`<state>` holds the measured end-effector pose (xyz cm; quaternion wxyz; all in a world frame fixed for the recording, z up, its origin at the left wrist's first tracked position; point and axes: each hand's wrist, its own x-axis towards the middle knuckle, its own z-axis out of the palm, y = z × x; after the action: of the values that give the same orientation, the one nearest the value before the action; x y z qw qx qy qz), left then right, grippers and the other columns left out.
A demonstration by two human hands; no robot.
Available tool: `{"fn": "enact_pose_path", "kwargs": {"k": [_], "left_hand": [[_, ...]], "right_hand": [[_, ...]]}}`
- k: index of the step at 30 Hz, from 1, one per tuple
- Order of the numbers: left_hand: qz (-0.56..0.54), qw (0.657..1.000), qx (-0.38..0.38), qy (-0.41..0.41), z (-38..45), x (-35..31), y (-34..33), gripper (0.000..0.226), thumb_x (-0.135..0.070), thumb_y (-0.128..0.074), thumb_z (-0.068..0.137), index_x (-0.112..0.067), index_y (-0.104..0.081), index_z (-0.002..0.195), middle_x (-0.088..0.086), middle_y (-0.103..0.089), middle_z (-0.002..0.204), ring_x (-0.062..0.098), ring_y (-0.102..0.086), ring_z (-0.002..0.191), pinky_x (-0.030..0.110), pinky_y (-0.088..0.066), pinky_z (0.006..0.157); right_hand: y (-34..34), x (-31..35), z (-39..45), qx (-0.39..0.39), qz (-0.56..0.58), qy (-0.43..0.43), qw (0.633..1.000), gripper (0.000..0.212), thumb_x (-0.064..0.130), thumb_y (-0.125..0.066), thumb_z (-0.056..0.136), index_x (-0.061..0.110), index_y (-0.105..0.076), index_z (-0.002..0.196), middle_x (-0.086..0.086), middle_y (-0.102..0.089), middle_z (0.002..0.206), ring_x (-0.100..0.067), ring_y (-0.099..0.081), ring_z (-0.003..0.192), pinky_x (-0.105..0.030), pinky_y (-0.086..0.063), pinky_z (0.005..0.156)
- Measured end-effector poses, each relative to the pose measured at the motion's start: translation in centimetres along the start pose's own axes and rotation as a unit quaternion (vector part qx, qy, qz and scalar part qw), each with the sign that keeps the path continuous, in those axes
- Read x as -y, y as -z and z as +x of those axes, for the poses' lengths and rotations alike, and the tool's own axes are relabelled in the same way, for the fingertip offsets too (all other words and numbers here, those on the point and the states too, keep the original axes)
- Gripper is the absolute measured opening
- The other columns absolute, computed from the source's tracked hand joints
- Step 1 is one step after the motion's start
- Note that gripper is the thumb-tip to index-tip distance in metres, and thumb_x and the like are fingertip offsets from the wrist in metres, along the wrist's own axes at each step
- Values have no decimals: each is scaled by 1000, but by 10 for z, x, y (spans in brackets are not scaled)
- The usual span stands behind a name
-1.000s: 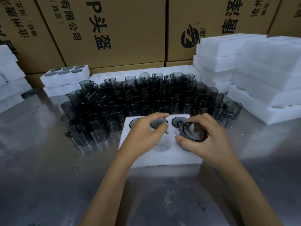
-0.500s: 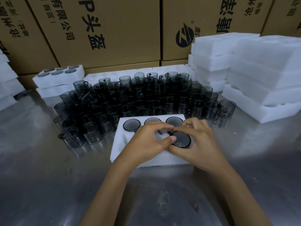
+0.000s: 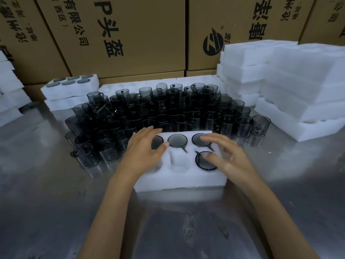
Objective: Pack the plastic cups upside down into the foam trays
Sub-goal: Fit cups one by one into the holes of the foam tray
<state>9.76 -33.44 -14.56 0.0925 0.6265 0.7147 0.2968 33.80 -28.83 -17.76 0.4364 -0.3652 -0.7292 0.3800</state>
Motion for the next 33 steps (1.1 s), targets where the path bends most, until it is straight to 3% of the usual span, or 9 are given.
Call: {"fn": "enact_pose_path", "kwargs": {"k": [2, 4, 9, 13, 16, 20, 26, 29, 33], "left_hand": [[-35, 999, 11, 23, 1, 9, 1, 54, -41, -61, 96, -21, -49, 145, -3, -42, 152, 14, -25, 146, 29, -18, 119], [-51, 998, 8, 17, 1, 12, 0, 53, -40, -63, 95, -23, -50, 143, -5, -45, 146, 12, -25, 142, 23, -21, 110], [-52, 998, -3, 34, 5, 17, 1, 47, -39, -64, 93, -27, -55, 138, -7, -49, 124, 14, -29, 132, 25, -26, 102], [-95, 995, 18, 37, 3, 21, 5, 39, -25, -63, 91, -28, -61, 131, -17, -46, 110, 7, -35, 119, 26, -33, 100], [-138, 989, 37, 45, 3, 23, 9, 38, -15, -59, 90, -29, -64, 125, -20, -46, 110, 9, -44, 117, 27, -39, 99], [-152, 987, -3, 46, 3, 22, 5, 46, 4, -51, 88, -23, -68, 120, -14, -49, 109, 11, -50, 111, 20, -41, 90], [-193, 974, -92, 74, 5, 18, -7, 49, 15, -48, 83, -19, -72, 109, -12, -54, 104, 7, -55, 101, 6, -41, 77], [-216, 966, -122, 79, 9, 18, -9, 47, 17, -48, 82, -15, -74, 105, -7, -58, 108, 4, -60, 101, 8, -44, 85], [-237, 955, -156, 87, 15, 22, -9, 48, 18, -48, 78, -14, -76, 100, -8, -65, 107, 12, -64, 107, 23, -50, 96]], "right_hand": [[-5, 4, 21, -94, 57, -18, 994, 22, 18, -71, 86, 38, -77, 95, 21, -71, 105, 5, -61, 106, -16, -45, 91], [-8, 10, 54, -127, 14, -64, 990, 19, 18, -66, 88, 34, -77, 86, 17, -73, 89, 3, -64, 90, -21, -49, 82], [-23, 23, 122, 126, -220, -168, 953, 23, 29, -60, 97, 17, -78, 99, 5, -74, 107, -18, -65, 107, -33, -50, 96], [-34, 30, 136, 145, -288, -187, 928, 27, 14, -53, 94, 1, -76, 103, -10, -74, 112, -27, -66, 107, -33, -53, 97], [-40, 32, 134, 167, -329, -203, 907, 20, 10, -52, 89, 7, -71, 88, -11, -66, 93, -24, -61, 86, -28, -52, 81], [-40, 31, 131, 121, -327, -173, 921, 25, 6, -54, 88, 9, -79, 94, -5, -75, 105, -25, -67, 101, -35, -57, 91], [-26, 43, 125, 0, -331, -77, 941, 32, 4, -54, 83, 25, -79, 85, 0, -76, 96, -26, -67, 93, -37, -57, 87], [-14, 56, 124, -47, -312, -15, 949, 31, 4, -54, 83, 24, -78, 84, 5, -70, 78, -18, -62, 71, -29, -56, 73], [-8, 69, 105, -14, -230, 5, 973, 31, 5, -58, 81, 27, -78, 73, 18, -70, 68, 1, -62, 59, -9, -44, 54]]}}
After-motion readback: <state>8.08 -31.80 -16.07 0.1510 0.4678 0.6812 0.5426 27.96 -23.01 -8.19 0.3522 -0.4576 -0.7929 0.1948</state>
